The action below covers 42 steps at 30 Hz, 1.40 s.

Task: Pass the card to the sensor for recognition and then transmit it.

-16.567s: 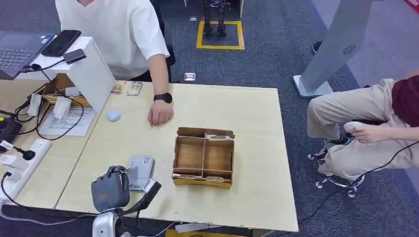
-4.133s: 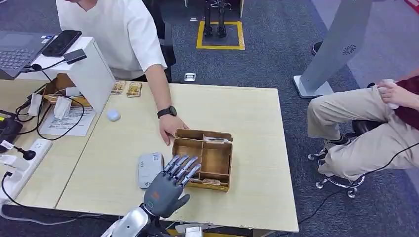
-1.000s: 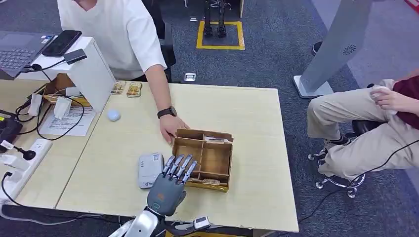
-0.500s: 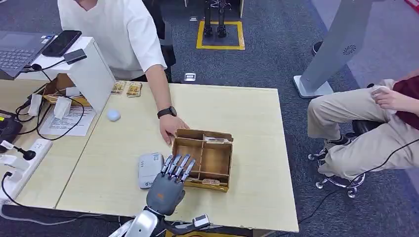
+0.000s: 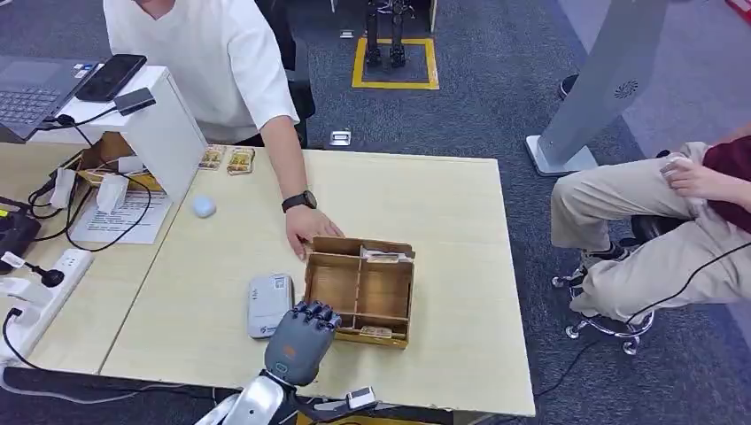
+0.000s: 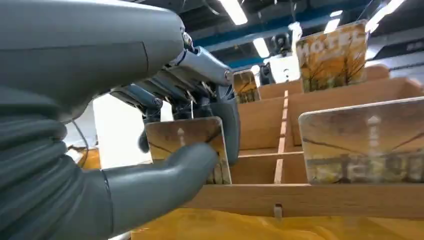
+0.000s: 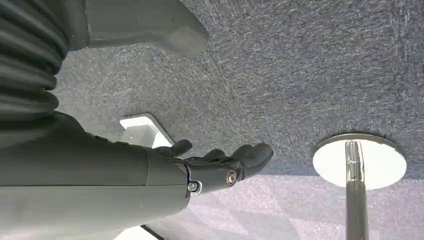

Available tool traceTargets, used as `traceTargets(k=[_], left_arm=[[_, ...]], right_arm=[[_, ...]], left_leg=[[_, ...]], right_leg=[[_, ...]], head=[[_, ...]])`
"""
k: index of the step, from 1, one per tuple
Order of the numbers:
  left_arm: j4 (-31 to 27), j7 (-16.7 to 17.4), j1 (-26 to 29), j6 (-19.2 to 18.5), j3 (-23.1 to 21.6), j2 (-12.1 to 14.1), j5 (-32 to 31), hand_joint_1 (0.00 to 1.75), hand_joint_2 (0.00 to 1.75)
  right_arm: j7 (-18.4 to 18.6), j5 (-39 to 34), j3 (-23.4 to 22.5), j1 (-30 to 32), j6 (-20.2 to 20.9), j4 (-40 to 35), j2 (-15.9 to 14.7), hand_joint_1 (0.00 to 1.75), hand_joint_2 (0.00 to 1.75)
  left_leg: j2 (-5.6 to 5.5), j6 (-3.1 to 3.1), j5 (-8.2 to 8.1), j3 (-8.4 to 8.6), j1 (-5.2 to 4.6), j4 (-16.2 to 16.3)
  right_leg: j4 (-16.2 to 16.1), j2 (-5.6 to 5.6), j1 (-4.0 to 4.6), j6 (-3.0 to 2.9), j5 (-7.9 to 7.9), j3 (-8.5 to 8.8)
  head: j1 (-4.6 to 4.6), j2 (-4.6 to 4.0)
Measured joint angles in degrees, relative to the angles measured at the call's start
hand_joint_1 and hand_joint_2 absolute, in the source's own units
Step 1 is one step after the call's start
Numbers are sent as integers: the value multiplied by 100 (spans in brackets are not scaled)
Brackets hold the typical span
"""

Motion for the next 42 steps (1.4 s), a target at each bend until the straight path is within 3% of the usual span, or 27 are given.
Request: traceTargets(k=[16,22,27,30,37,39,40,42], left_arm=[[2,-278,160,-33,228,-151,-7,175,175],[2,-284,244,274,278,-157,-7,175,175],[-86,-464,350,1021,429,-232,210,175,175],[-575,-825,466,1101,590,-310,831,175,175],[-1069,-954,559,1130,796,-400,1023,175,175],[-1279,-1282,662,1132,912,-464,1382,175,175],[-1413,-1613,718,1130,1020,-531,1676,175,175],[-1554,-2652,860,1132,1391,-807,2283,175,175]], right_arm=[[2,4,101,-58,2,0,0,0,175],[4,-33,131,-60,2,0,0,0,175],[-17,-70,142,-56,2,0,0,0,175],[-59,-81,140,-41,2,0,0,0,175],[-101,-81,140,-28,2,0,0,0,175],[-127,-74,136,-15,2,0,0,0,175],[-142,-48,125,6,2,0,0,0,175],[-216,-37,76,38,2,0,0,0,175]], left_leg=[[-1,0,0,5,0,0],[-1,0,0,5,0,0],[-1,0,0,4,0,0],[-1,0,0,2,0,0],[-1,0,0,3,0,0],[0,0,0,3,0,0],[-1,0,0,3,0,0],[-3,1,-1,1,0,0]], right_leg=[[0,-2,0,0,0,6],[0,-2,0,0,0,6],[0,-2,0,0,0,3],[0,-2,-1,0,0,2],[0,-2,0,0,0,3],[0,0,0,0,0,2],[0,-1,0,0,0,2],[0,-3,-1,0,-1,2]], head=[[0,-2],[0,-2],[0,0],[0,-2],[0,-2],[-2,0],[2,0],[0,0]])
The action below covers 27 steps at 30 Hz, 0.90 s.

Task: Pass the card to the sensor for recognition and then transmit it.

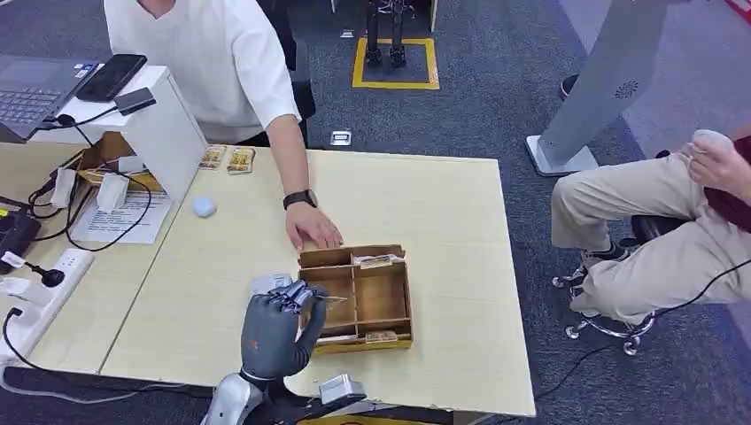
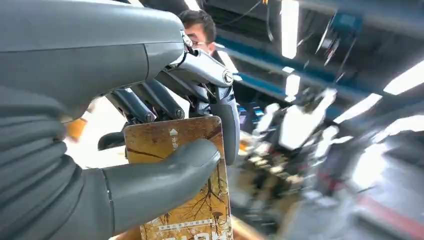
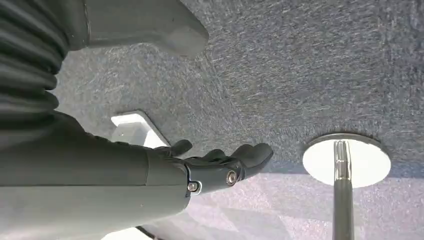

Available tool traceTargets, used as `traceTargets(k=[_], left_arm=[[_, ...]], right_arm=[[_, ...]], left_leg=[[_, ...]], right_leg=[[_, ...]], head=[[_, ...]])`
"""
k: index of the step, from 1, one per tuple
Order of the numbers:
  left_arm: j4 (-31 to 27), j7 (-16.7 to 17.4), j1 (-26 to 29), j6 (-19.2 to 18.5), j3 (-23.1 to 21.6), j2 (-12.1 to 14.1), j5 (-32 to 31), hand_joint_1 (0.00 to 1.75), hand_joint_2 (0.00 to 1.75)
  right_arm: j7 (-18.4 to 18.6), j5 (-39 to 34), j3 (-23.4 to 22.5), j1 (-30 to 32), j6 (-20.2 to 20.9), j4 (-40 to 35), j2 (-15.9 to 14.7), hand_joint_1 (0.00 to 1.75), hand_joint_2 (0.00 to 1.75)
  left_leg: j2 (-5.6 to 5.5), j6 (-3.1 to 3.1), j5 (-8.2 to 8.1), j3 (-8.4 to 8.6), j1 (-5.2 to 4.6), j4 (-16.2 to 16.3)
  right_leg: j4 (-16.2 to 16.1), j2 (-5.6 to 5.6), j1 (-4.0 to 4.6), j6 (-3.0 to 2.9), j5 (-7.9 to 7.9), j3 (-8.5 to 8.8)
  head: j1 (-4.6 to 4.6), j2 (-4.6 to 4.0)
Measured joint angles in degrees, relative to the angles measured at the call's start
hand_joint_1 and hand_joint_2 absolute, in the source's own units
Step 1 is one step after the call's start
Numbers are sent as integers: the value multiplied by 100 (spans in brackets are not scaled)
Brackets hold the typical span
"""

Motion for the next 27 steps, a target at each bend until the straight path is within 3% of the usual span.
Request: traceTargets(k=[2,4,8,11,14,20,27], left_arm=[[-35,-778,125,0,452,-341,415,175,175],[-35,-1194,199,0,802,-569,880,175,175],[-26,-1635,243,2,1232,-911,1943,175,175],[-2,-1790,210,-17,1347,-994,2799,175,175],[16,-1785,133,-94,1367,-1007,3404,175,175],[31,-1739,39,-155,1396,-1013,3524,175,175],[239,-902,-445,-245,1400,-998,3616,175,175]], right_arm=[[-20,9,-50,24,-2,0,0,0,175],[-37,22,-124,62,0,0,0,0,175],[-79,46,-227,101,0,0,0,0,175],[-79,52,-271,111,-2,0,0,0,175],[-79,44,-284,135,-2,2,-11,0,175],[-79,44,-317,156,-2,2,-33,0,175],[75,166,-297,100,-2,2,-118,0,175]], left_leg=[[2,1,-1,0,0,0],[2,7,-5,0,-3,0],[2,7,-5,1,-2,0],[5,7,-5,4,-2,0],[4,7,-4,4,-2,0],[6,7,-5,4,-2,0],[4,7,-4,3,-2,0]], right_leg=[[-1,3,0,0,0,-1],[-2,2,-2,1,-1,-1],[-2,0,-1,2,-1,-1],[-2,4,-1,1,-1,-1],[-2,1,-1,1,-1,-1],[-2,6,-2,1,-1,-1],[-1,2,-2,2,2,3]], head=[[2,-2],[0,-2],[2,-2],[0,-2],[2,-2],[0,0],[0,0]])
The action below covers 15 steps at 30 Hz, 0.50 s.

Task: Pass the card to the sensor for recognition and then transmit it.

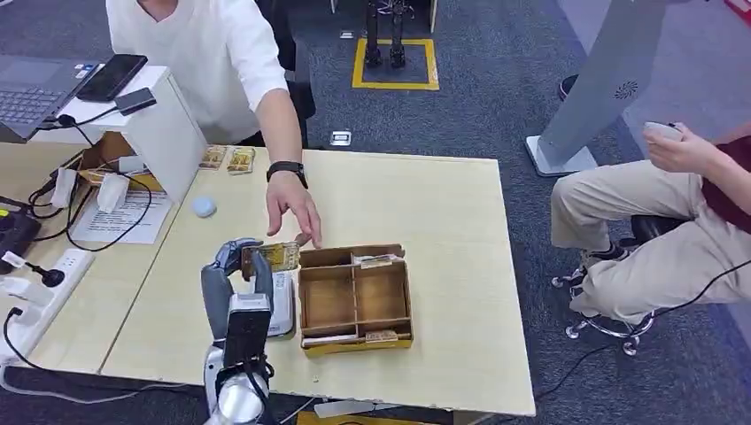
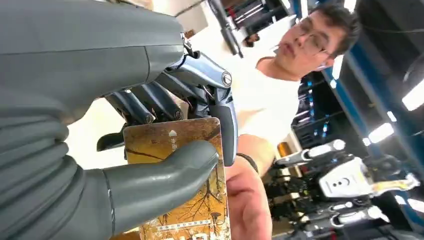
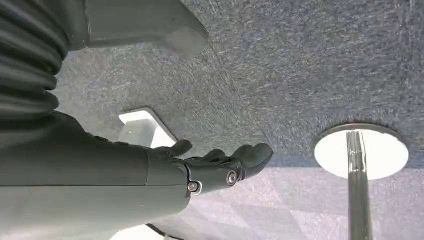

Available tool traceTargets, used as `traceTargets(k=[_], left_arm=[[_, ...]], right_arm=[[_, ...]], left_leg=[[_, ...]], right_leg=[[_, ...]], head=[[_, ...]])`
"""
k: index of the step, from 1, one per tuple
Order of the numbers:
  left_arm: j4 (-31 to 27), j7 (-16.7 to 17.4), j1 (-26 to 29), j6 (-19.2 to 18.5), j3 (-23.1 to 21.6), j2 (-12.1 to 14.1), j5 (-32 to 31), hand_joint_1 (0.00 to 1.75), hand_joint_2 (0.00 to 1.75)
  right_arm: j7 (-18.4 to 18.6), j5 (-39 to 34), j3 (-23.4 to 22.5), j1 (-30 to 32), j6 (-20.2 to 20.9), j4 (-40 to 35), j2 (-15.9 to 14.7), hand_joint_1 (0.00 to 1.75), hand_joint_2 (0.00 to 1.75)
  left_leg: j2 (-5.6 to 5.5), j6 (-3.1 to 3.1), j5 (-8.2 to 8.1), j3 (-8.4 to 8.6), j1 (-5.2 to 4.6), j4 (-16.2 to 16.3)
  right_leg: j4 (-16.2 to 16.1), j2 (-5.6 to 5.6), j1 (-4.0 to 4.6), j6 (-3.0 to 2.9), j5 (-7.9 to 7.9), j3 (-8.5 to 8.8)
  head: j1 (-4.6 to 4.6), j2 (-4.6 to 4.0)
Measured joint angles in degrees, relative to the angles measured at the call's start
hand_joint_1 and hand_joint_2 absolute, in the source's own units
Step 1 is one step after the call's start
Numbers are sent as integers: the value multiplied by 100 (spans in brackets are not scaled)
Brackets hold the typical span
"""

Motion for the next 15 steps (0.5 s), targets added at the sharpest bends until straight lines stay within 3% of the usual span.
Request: traceTargets(k=[7,15], left_arm=[[493,657,-542,87,44,79,-116,175,175],[887,845,-778,201,52,133,-334,175,175]], right_arm=[[428,304,367,-232,0,0,-251,0,175],[448,314,507,-309,0,0,-321,0,175]], left_leg=[[-1,0,4,4,-1,3],[-1,0,0,-1,-1,2]], right_leg=[[1,-2,-1,-4,4,2],[1,-1,0,-1,0,-1]], head=[[0,-2],[2,0]])
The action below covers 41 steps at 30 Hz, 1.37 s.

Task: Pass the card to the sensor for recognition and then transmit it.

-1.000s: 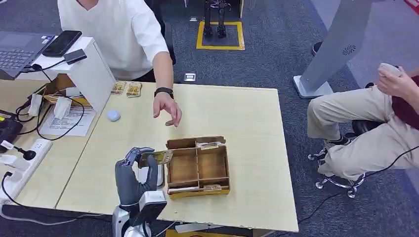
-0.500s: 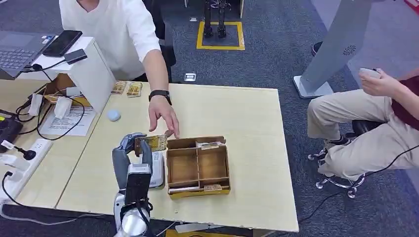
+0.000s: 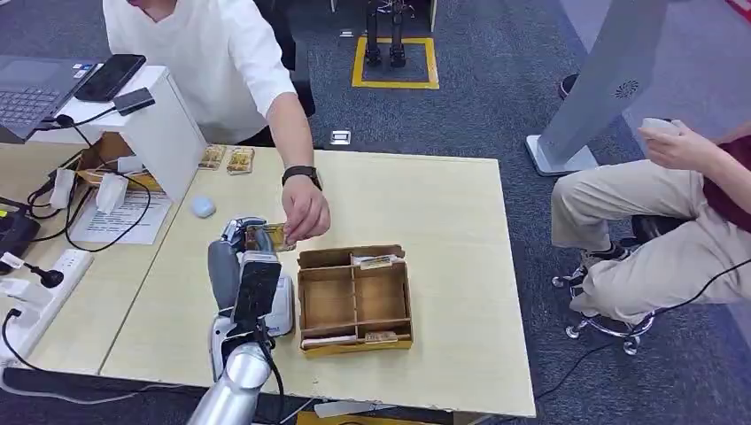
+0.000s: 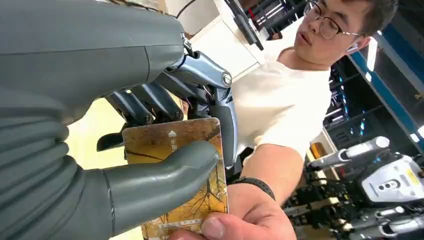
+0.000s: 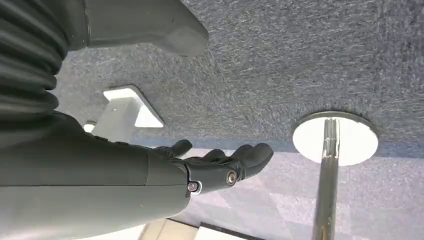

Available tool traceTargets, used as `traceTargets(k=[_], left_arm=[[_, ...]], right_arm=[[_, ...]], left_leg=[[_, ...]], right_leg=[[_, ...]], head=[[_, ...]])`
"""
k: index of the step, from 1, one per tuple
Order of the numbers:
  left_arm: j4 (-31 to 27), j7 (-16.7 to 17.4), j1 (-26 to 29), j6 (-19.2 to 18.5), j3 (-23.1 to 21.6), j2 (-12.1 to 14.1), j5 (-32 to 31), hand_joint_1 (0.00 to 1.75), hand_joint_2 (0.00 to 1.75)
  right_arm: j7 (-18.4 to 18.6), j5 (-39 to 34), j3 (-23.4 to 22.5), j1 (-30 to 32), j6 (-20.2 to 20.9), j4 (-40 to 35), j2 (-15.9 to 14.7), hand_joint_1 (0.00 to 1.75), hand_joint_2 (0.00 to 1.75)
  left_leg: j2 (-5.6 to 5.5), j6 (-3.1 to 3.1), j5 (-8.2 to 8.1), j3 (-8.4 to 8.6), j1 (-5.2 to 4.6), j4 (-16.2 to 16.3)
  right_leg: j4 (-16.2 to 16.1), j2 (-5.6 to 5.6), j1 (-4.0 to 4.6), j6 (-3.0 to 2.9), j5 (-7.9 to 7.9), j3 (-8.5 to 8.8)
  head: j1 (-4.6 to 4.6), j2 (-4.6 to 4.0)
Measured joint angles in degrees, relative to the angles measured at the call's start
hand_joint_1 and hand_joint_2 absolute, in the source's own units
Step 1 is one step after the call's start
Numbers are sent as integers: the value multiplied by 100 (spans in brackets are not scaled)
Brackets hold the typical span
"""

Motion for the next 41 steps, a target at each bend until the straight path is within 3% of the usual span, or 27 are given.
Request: traceTargets(k=[1,2,3,4,13,20,21,30,36,37,41], left_arm=[[57,28,-32,17,0,9,-42,155,175],[99,64,-52,26,2,18,-81,58,175],[136,79,-66,31,2,20,-116,10,175],[173,86,-79,33,2,20,-158,0,175],[365,444,-113,-149,2,50,-763,0,175],[368,416,-83,-231,2,53,-372,0,175],[368,383,-73,-254,2,55,-288,0,0],[171,-74,242,-341,2,-11,1093,0,0],[-4,-301,473,-245,2,-28,1460,0,0],[-39,-306,495,-223,2,-28,1497,0,175],[-190,-502,511,-46,78,20,1916,0,175]], right_arm=[[2,4,4,-7,0,0,-6,0,175],[4,7,15,-16,0,0,-13,0,175],[24,7,28,-24,0,0,-17,0,175],[42,7,48,-25,0,0,-26,0,175],[103,-13,136,-26,0,0,-129,0,175],[57,-66,136,-10,0,0,-190,0,175],[37,-66,136,0,0,0,-199,0,175],[-284,-387,-22,228,0,0,-234,0,175],[-649,-583,-297,418,0,-2,-208,0,175],[-679,-603,-334,427,2,-2,-197,0,175],[-769,-579,-446,397,2,-4,-136,0,175]], left_leg=[[-1,0,0,-1,0,0],[-1,0,0,0,0,0],[0,0,0,0,0,0],[0,0,0,0,0,0],[0,0,0,1,0,0],[0,0,0,1,0,0],[0,0,0,1,0,0],[-1,0,-1,0,0,0],[0,1,-1,-1,0,0],[0,1,-1,-1,0,0],[1,0,0,0,1,-1]], right_leg=[[0,0,0,0,0,0],[0,0,0,0,0,0],[0,0,0,0,0,-1],[0,0,0,0,0,0],[0,0,0,1,0,0],[0,0,0,0,0,-1],[0,0,0,0,0,-1],[-1,0,0,1,-1,-1],[-1,0,0,2,-2,-1],[0,0,0,2,-2,-1],[1,1,1,2,-1,3]], head=[[0,-2],[0,0],[0,-2],[-2,-2],[-4,-2],[-4,0],[2,-2],[-2,-2],[0,-2],[-2,0],[-2,-2]])
